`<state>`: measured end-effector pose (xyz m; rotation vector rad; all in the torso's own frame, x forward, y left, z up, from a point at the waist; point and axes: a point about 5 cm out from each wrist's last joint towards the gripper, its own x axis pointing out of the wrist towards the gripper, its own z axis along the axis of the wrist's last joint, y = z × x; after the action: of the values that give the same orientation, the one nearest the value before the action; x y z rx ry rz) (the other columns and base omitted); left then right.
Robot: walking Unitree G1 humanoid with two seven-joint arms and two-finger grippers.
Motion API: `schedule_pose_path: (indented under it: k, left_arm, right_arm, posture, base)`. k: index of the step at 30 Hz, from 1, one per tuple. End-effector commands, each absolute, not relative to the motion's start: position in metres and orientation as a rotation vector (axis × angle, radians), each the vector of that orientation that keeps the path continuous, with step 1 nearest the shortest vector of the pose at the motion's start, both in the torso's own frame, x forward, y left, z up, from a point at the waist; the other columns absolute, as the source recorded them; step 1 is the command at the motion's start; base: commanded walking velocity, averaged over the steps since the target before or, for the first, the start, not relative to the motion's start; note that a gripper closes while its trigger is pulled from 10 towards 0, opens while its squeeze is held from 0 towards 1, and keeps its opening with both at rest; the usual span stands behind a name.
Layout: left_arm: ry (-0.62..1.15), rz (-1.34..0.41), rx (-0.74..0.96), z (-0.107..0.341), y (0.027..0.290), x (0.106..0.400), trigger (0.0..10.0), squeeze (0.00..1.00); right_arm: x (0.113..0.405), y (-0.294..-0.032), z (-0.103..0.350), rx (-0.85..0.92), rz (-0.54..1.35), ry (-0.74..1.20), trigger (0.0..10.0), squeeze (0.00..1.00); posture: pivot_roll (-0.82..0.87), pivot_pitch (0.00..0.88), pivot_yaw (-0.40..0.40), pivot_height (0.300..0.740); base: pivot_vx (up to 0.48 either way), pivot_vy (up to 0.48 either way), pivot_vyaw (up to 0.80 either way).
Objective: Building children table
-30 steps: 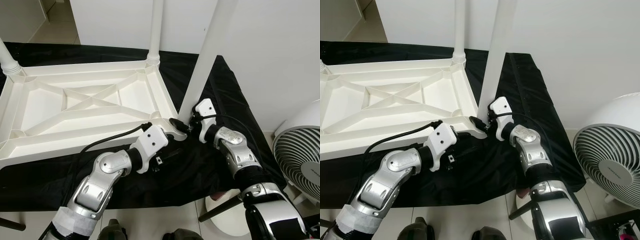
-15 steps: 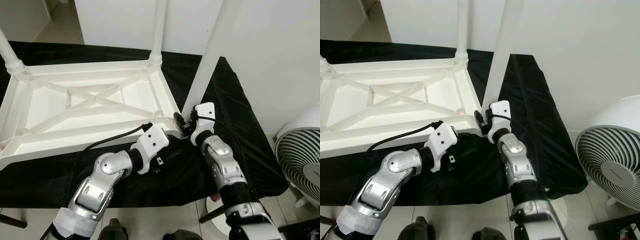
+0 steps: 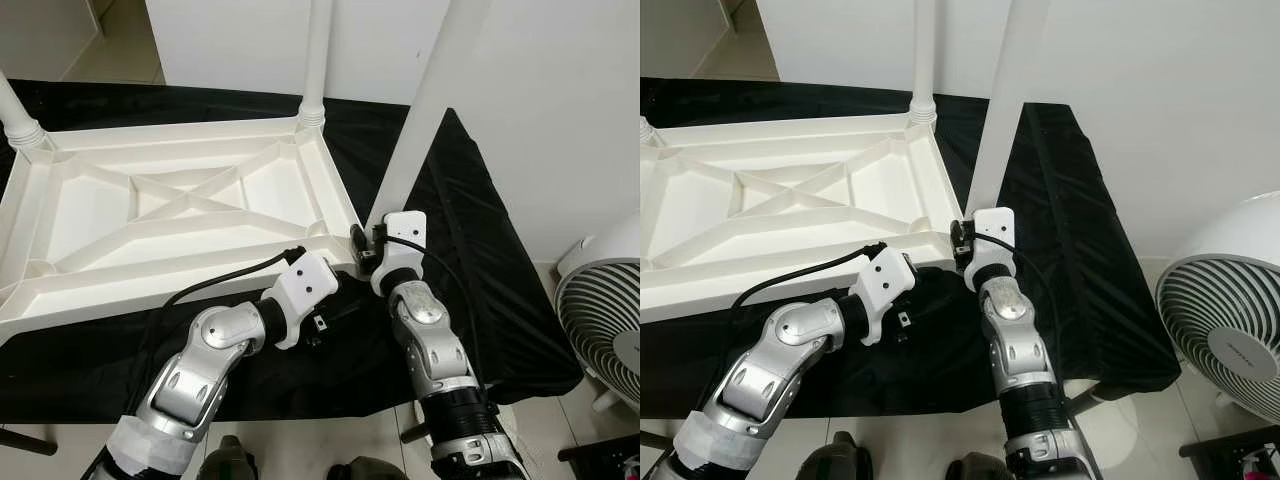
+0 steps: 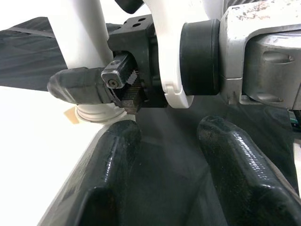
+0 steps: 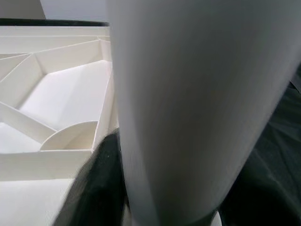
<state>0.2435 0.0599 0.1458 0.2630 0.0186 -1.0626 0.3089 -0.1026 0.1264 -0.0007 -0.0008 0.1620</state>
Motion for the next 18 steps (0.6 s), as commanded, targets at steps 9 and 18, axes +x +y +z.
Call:
schedule_pose_path:
  k: [9,18]
  left_arm:
    - [0.015,-1.025,0.265,0.147,0.059,0.246,10.0,0.00]
    - [0.014,-1.020,0.269,0.147,0.061,0.246,10.0,0.00]
  right_arm:
    - [0.323,-0.130,0.128,-0.104,0.373,0.032,10.0,1.00]
    - [0.327,-0.142,0.122,-0.172,0.597,0.051,10.0,0.00]
  posture:
    - [0.02,0.020,-0.053,0.740]
    - [0.02,0.016,-0.050,0.740]
  base:
    - [0.000,0.000,0.00]
    - [0.000,0.000,0.00]
